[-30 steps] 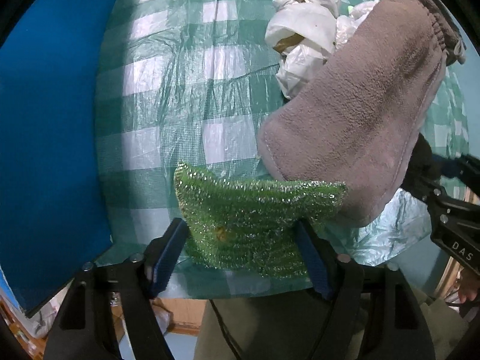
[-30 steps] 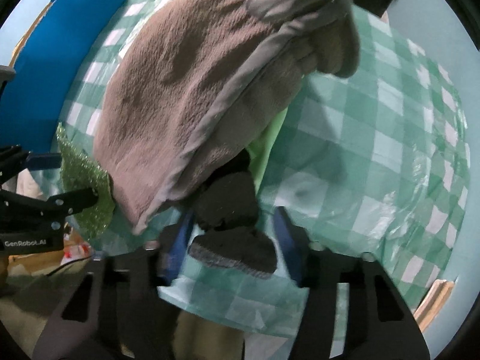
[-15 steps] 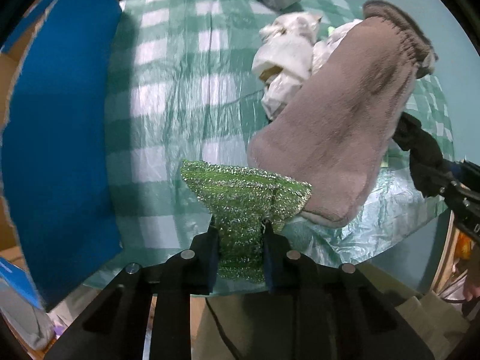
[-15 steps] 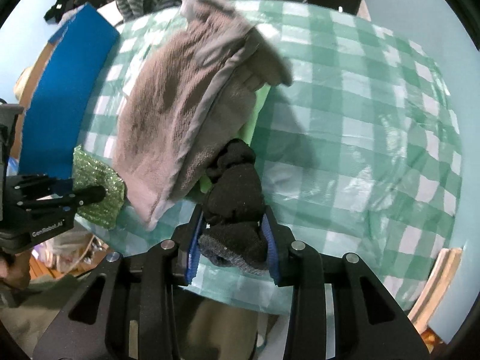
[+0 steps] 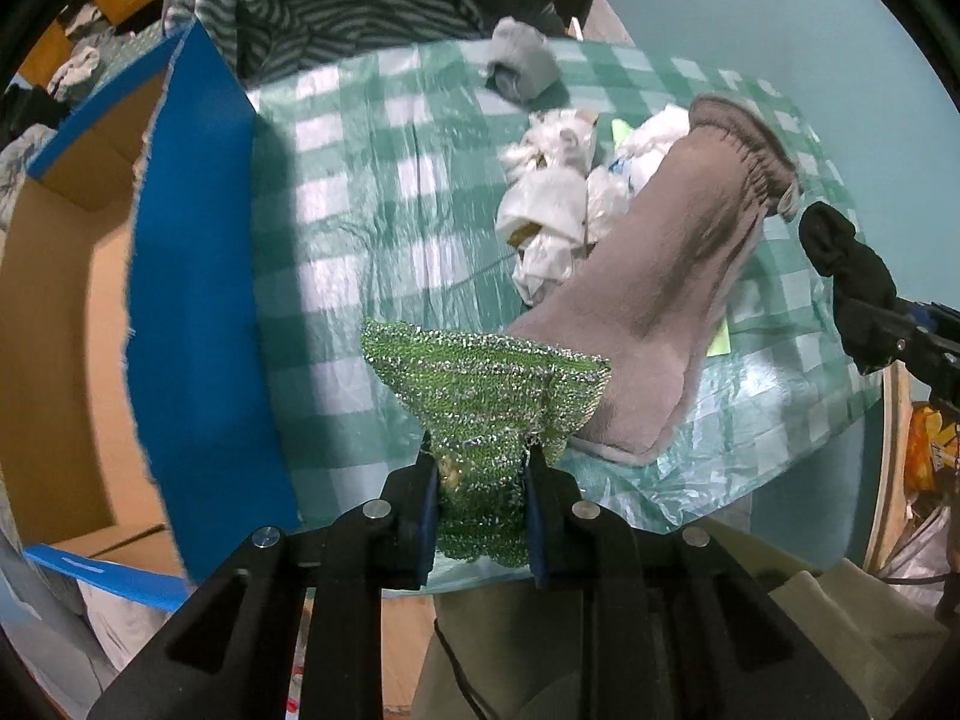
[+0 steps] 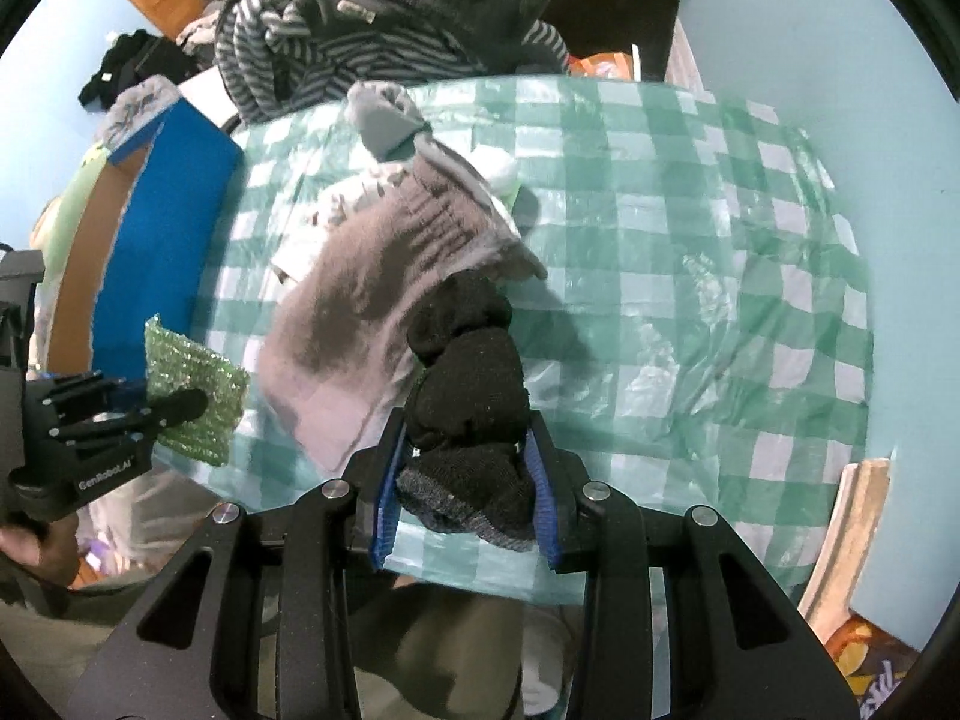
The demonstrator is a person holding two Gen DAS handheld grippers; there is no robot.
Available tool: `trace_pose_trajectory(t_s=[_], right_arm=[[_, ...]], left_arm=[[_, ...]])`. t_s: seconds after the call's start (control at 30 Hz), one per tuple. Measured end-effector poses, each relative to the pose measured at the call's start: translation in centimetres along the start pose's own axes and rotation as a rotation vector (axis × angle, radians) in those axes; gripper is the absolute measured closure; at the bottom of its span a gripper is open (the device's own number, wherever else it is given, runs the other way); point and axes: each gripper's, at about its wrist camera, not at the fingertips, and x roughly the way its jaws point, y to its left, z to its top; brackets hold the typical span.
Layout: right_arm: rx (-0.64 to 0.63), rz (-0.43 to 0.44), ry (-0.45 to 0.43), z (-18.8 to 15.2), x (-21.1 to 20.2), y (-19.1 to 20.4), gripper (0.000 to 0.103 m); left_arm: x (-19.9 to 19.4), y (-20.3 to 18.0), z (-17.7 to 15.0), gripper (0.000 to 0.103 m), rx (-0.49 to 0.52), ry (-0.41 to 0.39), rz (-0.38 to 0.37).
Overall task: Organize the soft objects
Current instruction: 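Carry the green scrubber and black sock over the cardboard box with both grippers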
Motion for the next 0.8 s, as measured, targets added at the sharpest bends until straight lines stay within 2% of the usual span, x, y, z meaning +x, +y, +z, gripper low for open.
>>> trace_pose_trajectory(t_s=[0.07,0.3,0.8], right_arm=[[0.001,-0.002,-0.011,0.5,0.3,0.8,0.067],[-0.016,-0.001,-0.051,1.6,-1.2,2.6,0.067],[-0.082,0.014,-0.119,5.3,-4.7,7.1,0.067]], left_arm=[[-0.5,1.1,0.2,0.08,0.0,-0.016,-0.001],[-5.4,2.2,-2.0,0.08,-0.019,-0.063,-0.008],[-10.3,5.4,-1.4,0.08,-0.075,-0.161,-0.011]])
